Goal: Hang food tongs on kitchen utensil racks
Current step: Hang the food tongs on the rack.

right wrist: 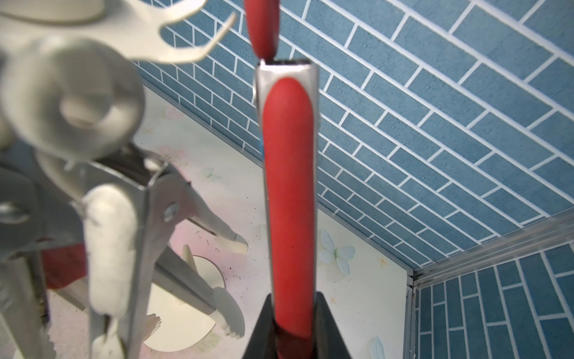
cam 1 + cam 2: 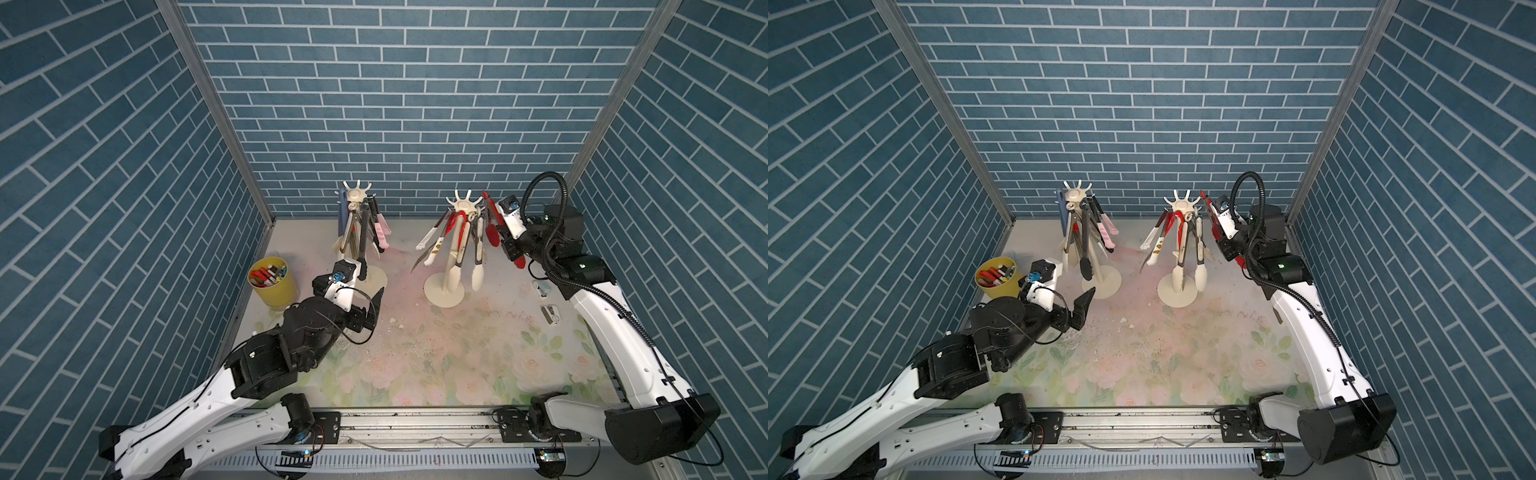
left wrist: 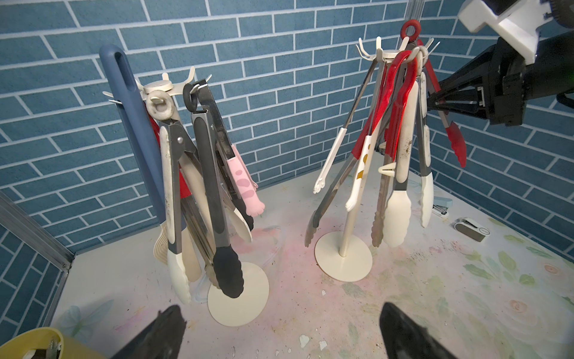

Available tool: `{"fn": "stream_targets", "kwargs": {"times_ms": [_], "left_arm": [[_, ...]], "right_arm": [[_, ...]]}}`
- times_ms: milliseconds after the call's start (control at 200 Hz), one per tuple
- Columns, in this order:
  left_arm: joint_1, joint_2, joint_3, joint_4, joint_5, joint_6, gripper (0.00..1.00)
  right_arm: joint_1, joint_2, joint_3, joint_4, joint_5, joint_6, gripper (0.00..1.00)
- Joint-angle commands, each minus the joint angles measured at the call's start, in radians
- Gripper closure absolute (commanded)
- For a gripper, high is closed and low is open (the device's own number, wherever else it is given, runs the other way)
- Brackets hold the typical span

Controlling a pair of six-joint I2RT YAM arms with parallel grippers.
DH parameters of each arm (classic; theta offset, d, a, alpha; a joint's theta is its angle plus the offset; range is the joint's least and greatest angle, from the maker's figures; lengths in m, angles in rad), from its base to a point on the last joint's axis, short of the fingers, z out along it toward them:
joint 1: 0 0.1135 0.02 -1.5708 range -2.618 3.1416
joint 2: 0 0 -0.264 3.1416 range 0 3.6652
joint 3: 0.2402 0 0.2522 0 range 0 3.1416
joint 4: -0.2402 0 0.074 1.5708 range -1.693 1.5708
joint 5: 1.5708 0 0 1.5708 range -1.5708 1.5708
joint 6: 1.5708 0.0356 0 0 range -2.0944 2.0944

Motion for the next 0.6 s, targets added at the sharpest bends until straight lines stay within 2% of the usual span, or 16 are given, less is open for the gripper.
{"fn": "stream_targets", "kwargs": {"times_ms": [0, 595], "left_arm": [[-0.001, -0.003, -0.008, 0.0, -0.009, -0.003, 0.01], [-0.002, -0.003, -0.015, 0.0, -0.016, -0.006, 0.01]], "right_arm": [[0.004, -0.025, -0.011, 0.046, -0.005, -0.04, 1.0], [0.013, -0.039, -0.031, 0.055, -0.01, -0.047, 1.0]]}}
